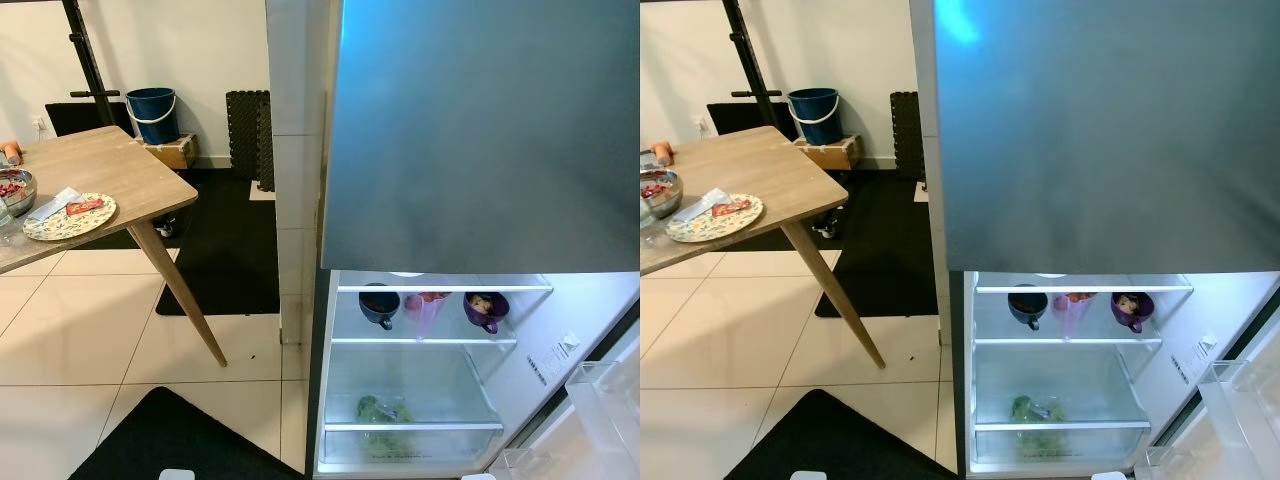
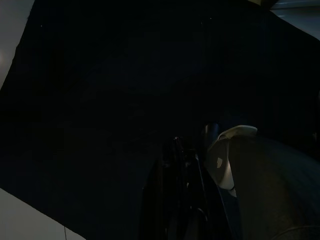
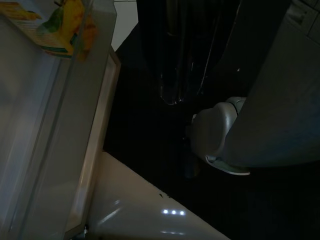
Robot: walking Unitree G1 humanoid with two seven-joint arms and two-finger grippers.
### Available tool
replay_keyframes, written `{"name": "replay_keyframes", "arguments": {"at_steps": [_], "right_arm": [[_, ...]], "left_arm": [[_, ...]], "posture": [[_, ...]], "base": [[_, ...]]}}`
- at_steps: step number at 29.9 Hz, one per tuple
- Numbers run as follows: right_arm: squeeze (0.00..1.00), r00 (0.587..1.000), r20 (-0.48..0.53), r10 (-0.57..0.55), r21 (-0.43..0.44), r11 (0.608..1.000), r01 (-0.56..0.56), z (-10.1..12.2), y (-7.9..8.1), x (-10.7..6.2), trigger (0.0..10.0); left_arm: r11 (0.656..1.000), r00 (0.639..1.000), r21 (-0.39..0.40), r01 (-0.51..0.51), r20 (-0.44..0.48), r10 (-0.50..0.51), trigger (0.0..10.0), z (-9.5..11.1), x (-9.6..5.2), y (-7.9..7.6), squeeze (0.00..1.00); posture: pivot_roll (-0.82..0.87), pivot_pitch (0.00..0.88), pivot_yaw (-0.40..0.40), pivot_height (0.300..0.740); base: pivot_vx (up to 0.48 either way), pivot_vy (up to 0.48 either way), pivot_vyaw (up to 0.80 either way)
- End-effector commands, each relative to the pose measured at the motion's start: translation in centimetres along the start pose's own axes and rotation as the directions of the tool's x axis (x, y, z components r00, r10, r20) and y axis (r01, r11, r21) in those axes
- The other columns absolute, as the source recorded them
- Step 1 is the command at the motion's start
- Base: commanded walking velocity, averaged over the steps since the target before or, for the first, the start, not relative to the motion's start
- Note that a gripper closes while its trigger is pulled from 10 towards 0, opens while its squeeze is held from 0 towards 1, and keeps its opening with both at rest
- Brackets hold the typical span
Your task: Restocking fridge
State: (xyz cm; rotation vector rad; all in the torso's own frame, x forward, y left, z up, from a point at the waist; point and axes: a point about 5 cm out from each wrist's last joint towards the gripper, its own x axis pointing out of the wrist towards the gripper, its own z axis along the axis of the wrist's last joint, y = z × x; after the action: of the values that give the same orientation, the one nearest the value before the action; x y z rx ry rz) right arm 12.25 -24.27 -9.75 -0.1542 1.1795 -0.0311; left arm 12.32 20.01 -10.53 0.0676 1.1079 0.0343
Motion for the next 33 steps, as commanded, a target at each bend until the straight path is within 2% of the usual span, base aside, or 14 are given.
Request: {"name": "replay_keyframes", "arguments": {"at_steps": [1, 6, 33], "right_arm": [[0.0, 1.0, -0.007, -0.004, -0.018, 1.0, 0.004, 0.03, -0.13, -0.01, 10.0], [0.0, 1.0, -0.009, -0.004, -0.021, 1.0, 0.004, -0.01, -0.18, -0.02, 10.0], [0.0, 0.999, -0.038, 0.002, -0.068, 0.998, -0.004, -0.58, -0.89, -0.19, 10.0]], "left_arm": [[1.0, 1.0, -0.001, 0.007, -0.013, -0.007, 10.0, -0.21, 0.02, -0.46, 0.0], [1.0, 1.0, -0.002, 0.011, -0.014, -0.011, 10.0, -0.2, 0.04, -0.65, 0.0], [1.0, 0.999, -0.02, 0.01, -0.039, -0.01, 10.0, -0.73, -0.04, -0.59, 0.0]], "posture": [[-0.04, 0.0, -0.041, 0.74], [-0.05, 0.0, -0.043, 0.74], [-0.05, 0.0, -0.045, 0.74]], "base": [[0.0, 0.0, 0.0], [0.0, 0.0, 0.0], [-0.359, 0.0, 0.0]]}}
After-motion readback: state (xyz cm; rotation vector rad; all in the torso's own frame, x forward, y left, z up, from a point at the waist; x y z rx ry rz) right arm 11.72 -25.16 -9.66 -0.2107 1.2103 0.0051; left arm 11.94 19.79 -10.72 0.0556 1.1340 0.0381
